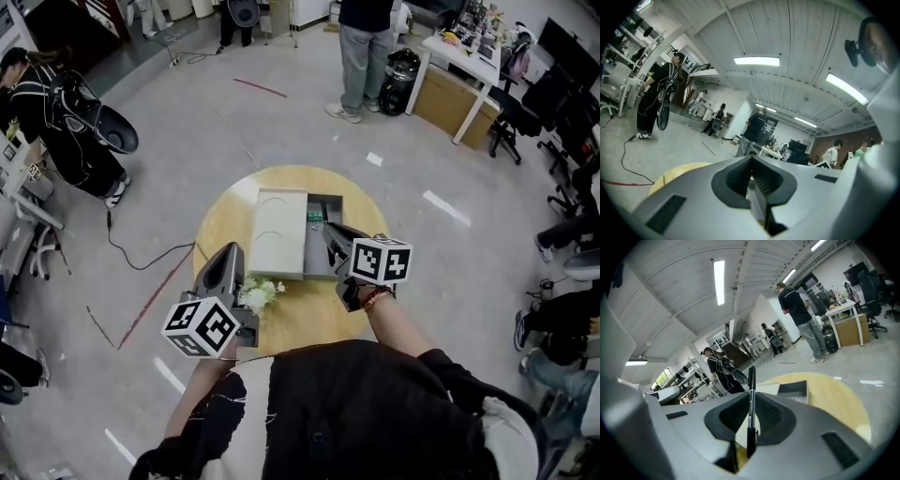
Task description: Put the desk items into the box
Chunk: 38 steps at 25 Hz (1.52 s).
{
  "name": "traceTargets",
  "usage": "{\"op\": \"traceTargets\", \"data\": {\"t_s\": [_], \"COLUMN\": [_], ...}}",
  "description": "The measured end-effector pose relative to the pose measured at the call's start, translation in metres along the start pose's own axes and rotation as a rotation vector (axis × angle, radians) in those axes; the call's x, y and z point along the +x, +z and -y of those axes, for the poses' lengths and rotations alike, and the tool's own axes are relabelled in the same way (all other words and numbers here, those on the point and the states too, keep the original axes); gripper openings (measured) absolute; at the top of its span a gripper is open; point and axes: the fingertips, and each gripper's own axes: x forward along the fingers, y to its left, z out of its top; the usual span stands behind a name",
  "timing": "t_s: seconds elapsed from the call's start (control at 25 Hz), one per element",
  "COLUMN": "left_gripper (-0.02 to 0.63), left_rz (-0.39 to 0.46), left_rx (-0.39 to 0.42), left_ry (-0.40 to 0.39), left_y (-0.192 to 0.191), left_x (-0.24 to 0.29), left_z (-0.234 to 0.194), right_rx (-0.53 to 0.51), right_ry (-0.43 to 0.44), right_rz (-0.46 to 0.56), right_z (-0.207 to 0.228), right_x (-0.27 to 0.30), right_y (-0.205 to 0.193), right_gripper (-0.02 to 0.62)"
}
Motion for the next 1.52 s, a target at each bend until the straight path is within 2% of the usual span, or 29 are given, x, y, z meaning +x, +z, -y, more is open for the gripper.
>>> {"op": "traceTargets", "data": {"t_s": [0.16,0.36,0.6,0.76,1.2,1.52], "left_gripper": [0.011,0.011,0.011,0.011,0.011,0.011], "left_rz": [-0.013,-0.02,-0.017,-0.016,-0.003,0.013], "left_rx": [0.002,0.008,-0.001,-0.021,-0.079,-0.109], "left_ry": [-0.002,-0.003,-0.003,-0.001,0.004,0.045], "left_y": [0.003,0.004,0.009,0.011,0.011,0.005], "left_x": [0.001,0.002,0.004,0.004,-0.002,-0.007], "left_z": [-0.009,-0.018,-0.034,-0.043,-0.059,-0.07], "right_rx": [0.029,0.07,0.111,0.162,0.16,0.241], "right_ry": [-0.04,-0.051,-0.116,-0.148,-0.223,-0.264], "right_rz": [-0.008,-0.026,-0.051,-0.092,-0.163,-0.189], "right_z": [0.012,0.02,0.039,0.044,0.05,0.068], "right_x": [0.005,0.016,0.03,0.038,0.051,0.052], "right_y": [-0.009,-0.02,-0.033,-0.046,-0.064,-0.074], "right_gripper": [0.044,0.044,0.044,0.044,0.044,0.044]}}
